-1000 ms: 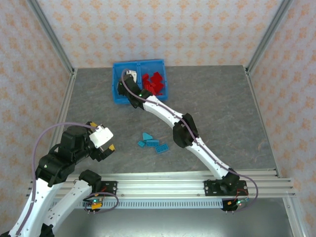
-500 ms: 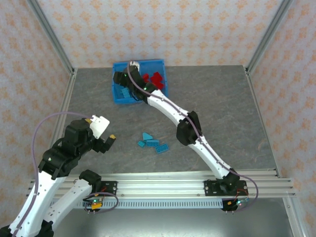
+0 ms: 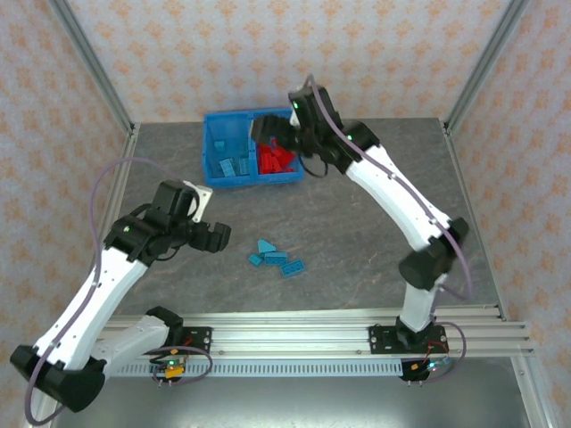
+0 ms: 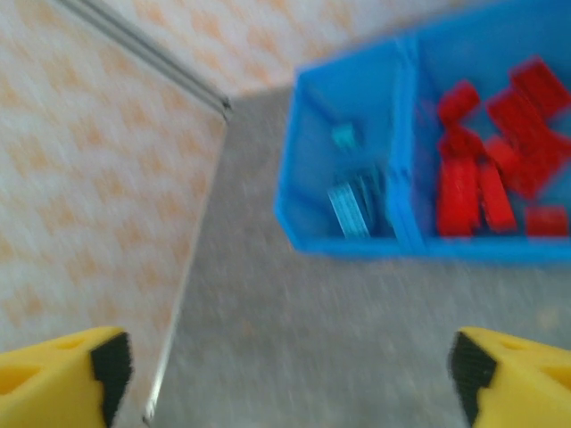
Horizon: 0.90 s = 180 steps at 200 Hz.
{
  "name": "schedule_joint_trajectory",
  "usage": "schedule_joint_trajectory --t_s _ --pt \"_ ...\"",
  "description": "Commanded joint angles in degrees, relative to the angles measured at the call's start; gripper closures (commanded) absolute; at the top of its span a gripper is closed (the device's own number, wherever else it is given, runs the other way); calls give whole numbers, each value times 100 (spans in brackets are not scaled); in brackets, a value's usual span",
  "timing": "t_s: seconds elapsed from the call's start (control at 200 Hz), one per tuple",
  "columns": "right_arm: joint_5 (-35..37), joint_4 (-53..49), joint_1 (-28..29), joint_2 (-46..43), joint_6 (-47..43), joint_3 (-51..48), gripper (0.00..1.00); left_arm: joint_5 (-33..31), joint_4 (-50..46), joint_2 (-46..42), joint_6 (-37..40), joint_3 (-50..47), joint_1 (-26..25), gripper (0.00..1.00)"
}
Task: Sort the legos into containers by color
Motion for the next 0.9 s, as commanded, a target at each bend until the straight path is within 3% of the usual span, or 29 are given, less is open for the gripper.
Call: schedule_joint_trajectory --t_s 0.0,0.14,0.305,0.661,0.896 --pt "-130 -392 30 -780 379 -1678 0 481 56 501 -913 37 -58 0" --pt "-64 125 29 -2162 1192 -3846 1 583 -7 1396 -1192 133 -122 0" --pt "274 -23 21 -3317 1571 -5137 1 674 200 2249 -1695 370 -129 0" --pt "716 -511 27 -4953 2236 -6004 1 915 1119 3760 -4344 515 -510 0" --pt "904 -765 24 -5415 2328 -6138 2 654 1146 4255 -4609 770 -1175 0"
